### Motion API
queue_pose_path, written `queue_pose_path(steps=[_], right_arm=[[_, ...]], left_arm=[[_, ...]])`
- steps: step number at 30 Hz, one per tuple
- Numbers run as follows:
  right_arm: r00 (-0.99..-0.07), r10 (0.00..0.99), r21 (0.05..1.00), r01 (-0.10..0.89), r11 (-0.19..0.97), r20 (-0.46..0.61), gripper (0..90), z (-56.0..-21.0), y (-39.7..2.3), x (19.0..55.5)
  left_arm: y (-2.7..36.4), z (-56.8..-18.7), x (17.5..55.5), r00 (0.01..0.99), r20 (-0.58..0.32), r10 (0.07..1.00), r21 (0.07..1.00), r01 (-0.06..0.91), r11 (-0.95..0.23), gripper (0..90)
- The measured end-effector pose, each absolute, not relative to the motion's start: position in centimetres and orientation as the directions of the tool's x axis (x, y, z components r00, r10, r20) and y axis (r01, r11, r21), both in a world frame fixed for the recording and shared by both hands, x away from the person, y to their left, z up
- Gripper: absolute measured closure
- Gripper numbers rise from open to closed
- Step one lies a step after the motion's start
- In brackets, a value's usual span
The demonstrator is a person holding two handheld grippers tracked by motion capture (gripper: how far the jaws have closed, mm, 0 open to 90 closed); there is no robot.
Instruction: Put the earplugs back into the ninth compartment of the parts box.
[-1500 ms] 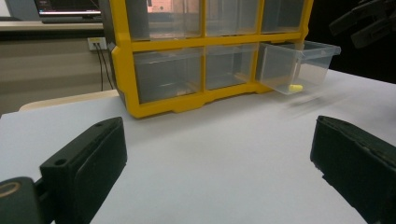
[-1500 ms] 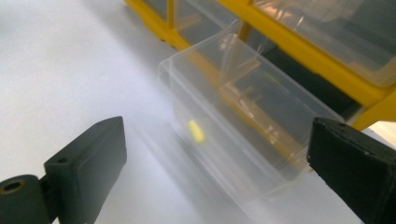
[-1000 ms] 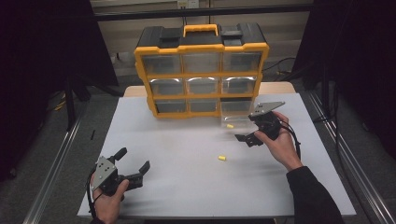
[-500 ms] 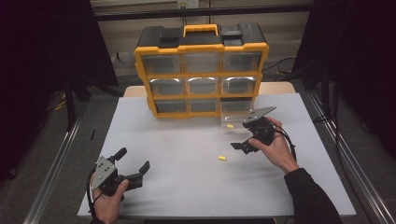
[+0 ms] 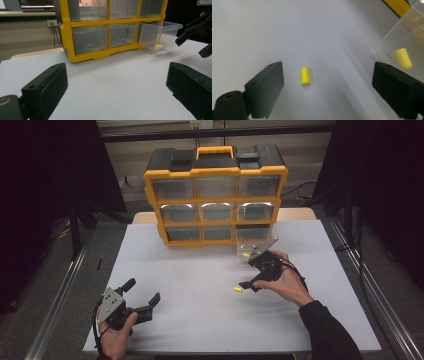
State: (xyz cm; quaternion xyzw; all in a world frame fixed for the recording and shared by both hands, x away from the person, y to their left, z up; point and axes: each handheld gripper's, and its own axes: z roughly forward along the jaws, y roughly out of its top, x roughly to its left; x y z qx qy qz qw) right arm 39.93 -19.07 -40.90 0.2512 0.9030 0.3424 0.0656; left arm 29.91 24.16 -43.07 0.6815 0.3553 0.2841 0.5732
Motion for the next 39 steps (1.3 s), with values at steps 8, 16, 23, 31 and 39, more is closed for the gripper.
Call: queue_pose_path(steps=[8,16,23,31,39], right_arm=[[-0.881,0.463,0.586,0.425,0.690,0.094,18.5,-42.1,-17.7,40.3],[-0.888,0.448,0.537,0.428,0.727,0.101,32.3,-41.9,-16.5,40.8],[-0.887,0.445,0.487,0.445,0.752,0.124,48.2,-42.5,-16.2,40.9],[-0.893,0.431,0.478,0.436,0.763,0.129,58.3,-42.8,-16.3,40.9],[-0.909,0.399,0.451,0.408,0.794,0.120,69.5,-43.3,-15.8,40.8]], left_arm=[[24.0,-43.1,29.9,0.587,-0.026,0.809,0.983,0.160,-0.085,3.8],[24.1,-43.1,29.9,0.590,-0.019,0.807,0.984,0.156,-0.091,3.8],[24.0,-43.0,29.9,0.590,-0.021,0.807,0.984,0.156,-0.088,3.8],[24.0,-43.1,29.9,0.592,-0.022,0.806,0.984,0.157,-0.088,3.8],[24.0,-43.0,29.9,0.591,-0.020,0.806,0.984,0.156,-0.090,3.8]])
